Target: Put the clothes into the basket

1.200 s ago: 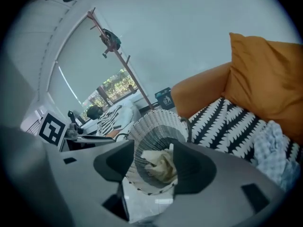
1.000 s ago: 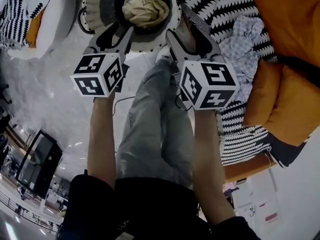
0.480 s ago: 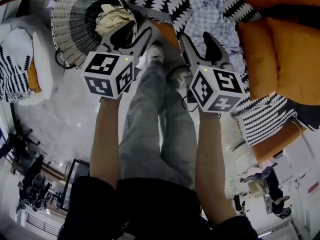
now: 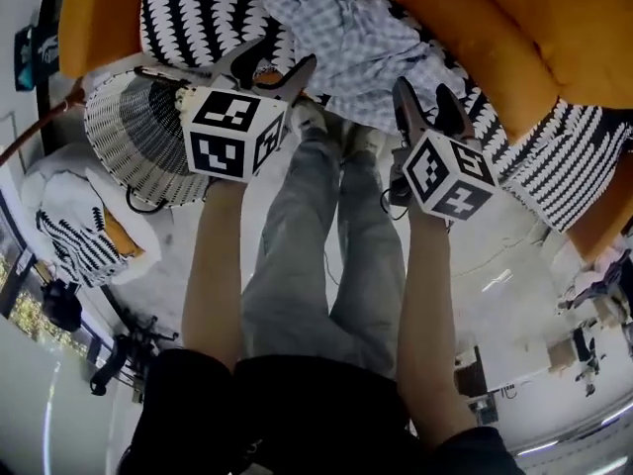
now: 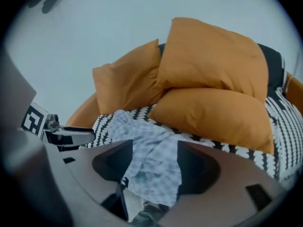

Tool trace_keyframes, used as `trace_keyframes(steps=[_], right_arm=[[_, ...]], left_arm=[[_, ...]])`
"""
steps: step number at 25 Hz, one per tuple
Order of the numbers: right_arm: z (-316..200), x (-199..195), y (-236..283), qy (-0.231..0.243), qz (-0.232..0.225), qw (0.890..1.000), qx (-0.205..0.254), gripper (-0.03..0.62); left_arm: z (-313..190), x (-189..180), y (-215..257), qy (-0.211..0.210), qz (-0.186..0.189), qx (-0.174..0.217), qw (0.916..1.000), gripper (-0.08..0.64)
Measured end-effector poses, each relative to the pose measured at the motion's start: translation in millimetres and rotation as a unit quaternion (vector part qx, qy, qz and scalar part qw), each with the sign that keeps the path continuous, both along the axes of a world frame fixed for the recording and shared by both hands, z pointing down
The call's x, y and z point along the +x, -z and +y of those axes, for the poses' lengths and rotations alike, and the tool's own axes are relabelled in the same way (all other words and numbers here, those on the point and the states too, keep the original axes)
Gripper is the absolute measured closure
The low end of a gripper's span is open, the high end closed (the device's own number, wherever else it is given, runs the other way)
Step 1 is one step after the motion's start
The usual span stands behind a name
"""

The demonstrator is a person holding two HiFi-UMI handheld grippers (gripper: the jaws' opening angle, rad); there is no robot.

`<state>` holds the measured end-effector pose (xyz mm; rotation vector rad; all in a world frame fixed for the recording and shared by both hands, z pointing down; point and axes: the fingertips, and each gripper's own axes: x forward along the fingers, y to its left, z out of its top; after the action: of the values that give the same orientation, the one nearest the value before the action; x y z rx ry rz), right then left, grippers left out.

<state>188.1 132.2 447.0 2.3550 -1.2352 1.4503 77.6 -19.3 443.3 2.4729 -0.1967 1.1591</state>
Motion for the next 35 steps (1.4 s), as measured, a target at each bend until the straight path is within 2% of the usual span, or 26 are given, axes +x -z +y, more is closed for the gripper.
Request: trace_keyframes(steps=[4, 9, 16, 18, 19, 20, 21, 22, 24, 28, 35], right_arm=[[39, 20, -32, -0.057, -0.016, 0.998, -0.027, 0.331], [60, 7, -81, -0.100, -0.066, 0.992, -0.047, 0.328], [32, 6, -115, -0.099, -0.098, 0.988, -0.062, 0.334], [28, 5, -116, -0.096, -0.105, 0.988, -0.059, 0.379], [25, 4, -115, -0.093, -0.110, 0.988, -0.056, 0.422], [22, 1, -114, -0.087, -0.115, 0.988, -0.054, 0.466], [18, -2, -112, -0.080, -0.118, 0.988, -0.052, 0.488], [14, -4, -110, -0.073, -0.118, 0.989, -0.049, 0.498], [6, -6, -100, -0.071, -0.115, 0.990, -0.035, 0.512], [-20, -7, -65, -0.079, -0.103, 0.991, 0.030, 0.518], [-81, -43, -14, 0.010, -0.088, 0.991, 0.100, 0.518]], left_arm=[[17, 27, -33, -0.054, -0.037, 0.003, 0.9979, 0.276], [44, 36, -73, -0.091, -0.067, -0.047, 0.9925, 0.265], [51, 56, -107, -0.085, -0.079, -0.079, 0.9901, 0.267], [52, 58, -111, -0.077, -0.072, -0.087, 0.9906, 0.267], [53, 58, -109, -0.079, -0.067, -0.096, 0.9900, 0.268], [55, 57, -106, -0.084, -0.061, -0.109, 0.9887, 0.315], [56, 55, -102, -0.088, -0.054, -0.123, 0.9870, 0.428], [57, 54, -98, -0.087, -0.046, -0.136, 0.9858, 0.472], [55, 48, -88, -0.071, -0.030, -0.155, 0.9849, 0.483], [41, 33, -61, -0.010, 0.014, -0.178, 0.9839, 0.488], [-4, -24, -3, 0.080, 0.082, -0.120, 0.9861, 0.489]])
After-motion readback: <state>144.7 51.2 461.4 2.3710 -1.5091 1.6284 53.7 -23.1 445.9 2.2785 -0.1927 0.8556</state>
